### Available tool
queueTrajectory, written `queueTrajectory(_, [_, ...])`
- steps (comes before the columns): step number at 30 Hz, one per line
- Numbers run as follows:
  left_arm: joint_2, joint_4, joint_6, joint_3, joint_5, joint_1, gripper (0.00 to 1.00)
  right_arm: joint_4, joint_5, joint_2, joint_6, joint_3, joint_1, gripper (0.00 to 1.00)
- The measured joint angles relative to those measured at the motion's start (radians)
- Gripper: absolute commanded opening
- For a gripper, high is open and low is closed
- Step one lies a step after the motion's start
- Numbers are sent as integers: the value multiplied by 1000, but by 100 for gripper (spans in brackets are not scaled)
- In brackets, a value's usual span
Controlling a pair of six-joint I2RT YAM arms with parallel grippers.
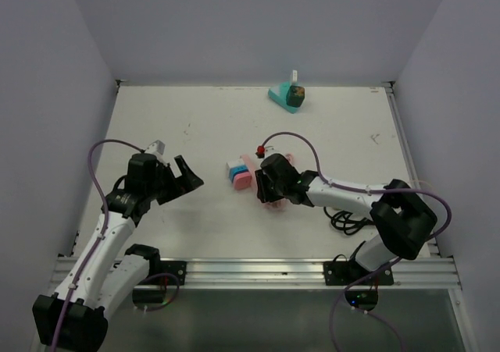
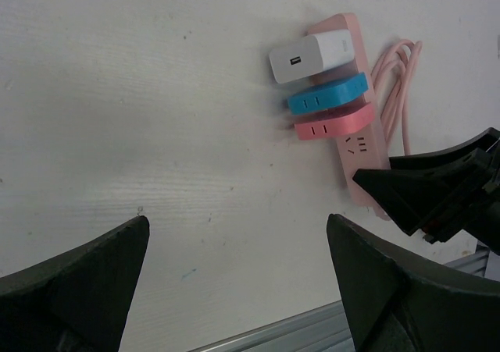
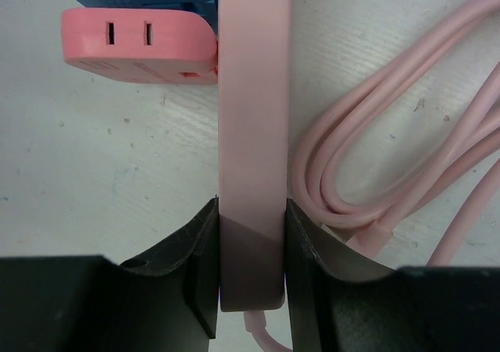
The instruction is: Pull the plug off the socket
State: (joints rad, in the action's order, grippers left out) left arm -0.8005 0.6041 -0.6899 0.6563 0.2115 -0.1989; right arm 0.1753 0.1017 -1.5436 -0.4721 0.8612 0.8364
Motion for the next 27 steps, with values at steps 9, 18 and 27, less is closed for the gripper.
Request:
queueTrajectory(9, [8,-32,-60,-37,25,-10,100,60,29,-48,-11,68,15,56])
queueTrajectory(18, [37,-48,-113,-94,37,-21,100,138,38,-151,-23,184,15,57])
queueTrajectory(27, [12,-118,-172,-140,61,-45,100,161,29,-217,-18,203,14,43])
